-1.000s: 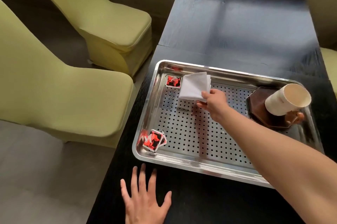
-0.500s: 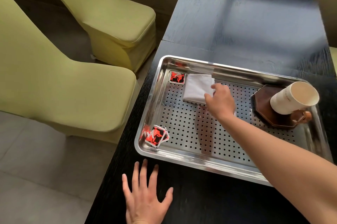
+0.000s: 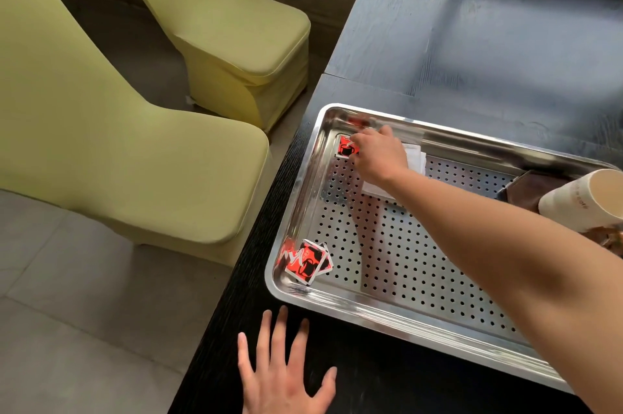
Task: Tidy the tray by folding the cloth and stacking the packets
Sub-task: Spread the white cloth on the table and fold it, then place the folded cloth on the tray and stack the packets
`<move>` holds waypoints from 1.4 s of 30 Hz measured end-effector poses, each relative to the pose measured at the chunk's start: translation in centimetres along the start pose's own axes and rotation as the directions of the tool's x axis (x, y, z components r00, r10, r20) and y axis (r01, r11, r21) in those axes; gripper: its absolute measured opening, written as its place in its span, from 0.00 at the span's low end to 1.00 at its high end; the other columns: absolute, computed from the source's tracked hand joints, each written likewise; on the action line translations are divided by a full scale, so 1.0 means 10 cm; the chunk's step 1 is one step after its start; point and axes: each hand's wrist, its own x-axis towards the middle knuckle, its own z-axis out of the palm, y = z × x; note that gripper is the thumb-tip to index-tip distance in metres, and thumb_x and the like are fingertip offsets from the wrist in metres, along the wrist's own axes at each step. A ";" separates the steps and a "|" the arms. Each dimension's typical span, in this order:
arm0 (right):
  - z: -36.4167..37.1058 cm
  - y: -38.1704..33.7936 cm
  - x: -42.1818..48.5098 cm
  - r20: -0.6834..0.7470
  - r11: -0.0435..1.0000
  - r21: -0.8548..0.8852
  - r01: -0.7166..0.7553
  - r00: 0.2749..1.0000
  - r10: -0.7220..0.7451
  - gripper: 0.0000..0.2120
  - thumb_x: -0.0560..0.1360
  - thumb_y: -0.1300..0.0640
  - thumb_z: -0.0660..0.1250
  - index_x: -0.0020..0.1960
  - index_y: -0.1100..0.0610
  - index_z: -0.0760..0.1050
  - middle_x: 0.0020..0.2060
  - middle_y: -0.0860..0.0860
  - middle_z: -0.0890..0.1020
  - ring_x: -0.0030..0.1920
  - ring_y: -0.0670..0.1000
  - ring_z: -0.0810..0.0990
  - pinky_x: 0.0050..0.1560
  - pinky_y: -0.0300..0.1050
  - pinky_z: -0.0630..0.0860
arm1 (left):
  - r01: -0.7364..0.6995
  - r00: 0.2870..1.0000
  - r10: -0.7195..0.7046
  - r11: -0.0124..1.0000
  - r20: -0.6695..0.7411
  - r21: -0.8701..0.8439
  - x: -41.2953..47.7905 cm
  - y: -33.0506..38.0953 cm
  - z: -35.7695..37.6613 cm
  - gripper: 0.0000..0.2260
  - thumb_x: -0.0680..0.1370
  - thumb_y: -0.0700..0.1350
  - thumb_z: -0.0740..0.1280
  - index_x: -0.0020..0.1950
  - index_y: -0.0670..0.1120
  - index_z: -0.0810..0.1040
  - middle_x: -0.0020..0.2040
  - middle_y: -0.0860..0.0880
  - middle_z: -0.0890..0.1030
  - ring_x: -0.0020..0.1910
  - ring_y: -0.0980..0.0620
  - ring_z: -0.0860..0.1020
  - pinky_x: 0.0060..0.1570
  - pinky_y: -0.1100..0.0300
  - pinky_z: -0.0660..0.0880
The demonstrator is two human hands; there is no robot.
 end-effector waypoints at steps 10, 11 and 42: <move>0.12 -0.06 -0.18 0.001 0.983 -0.116 0.144 0.989 -0.145 0.16 0.77 0.58 0.63 0.62 0.49 0.79 0.61 0.49 0.80 0.62 0.57 0.71 0.61 0.56 0.65 | 0.004 0.999 -0.003 1.000 0.044 -0.023 0.00 0.02 -0.06 0.39 0.61 0.68 0.71 0.68 0.51 0.73 0.73 0.42 0.72 0.75 0.39 0.65 0.71 0.30 0.58; 0.14 -0.09 -0.27 0.000 0.980 -0.097 0.174 0.985 -0.175 0.16 0.77 0.58 0.63 0.63 0.48 0.78 0.60 0.49 0.80 0.61 0.57 0.71 0.60 0.56 0.65 | 0.006 0.999 -0.005 1.000 0.054 -0.023 0.00 0.03 -0.07 0.39 0.61 0.68 0.71 0.68 0.51 0.73 0.73 0.42 0.72 0.75 0.39 0.65 0.71 0.30 0.58; -0.25 2.15 -3.49 0.095 0.779 0.033 -0.627 0.778 0.622 0.27 0.78 0.50 0.67 0.75 0.53 0.67 0.74 0.54 0.70 0.74 0.57 0.66 0.75 0.56 0.62 | 0.070 0.978 -0.035 0.983 0.204 -0.167 1.20 0.65 -0.99 0.25 0.77 0.47 0.67 0.73 0.48 0.70 0.68 0.46 0.70 0.68 0.47 0.68 0.67 0.49 0.71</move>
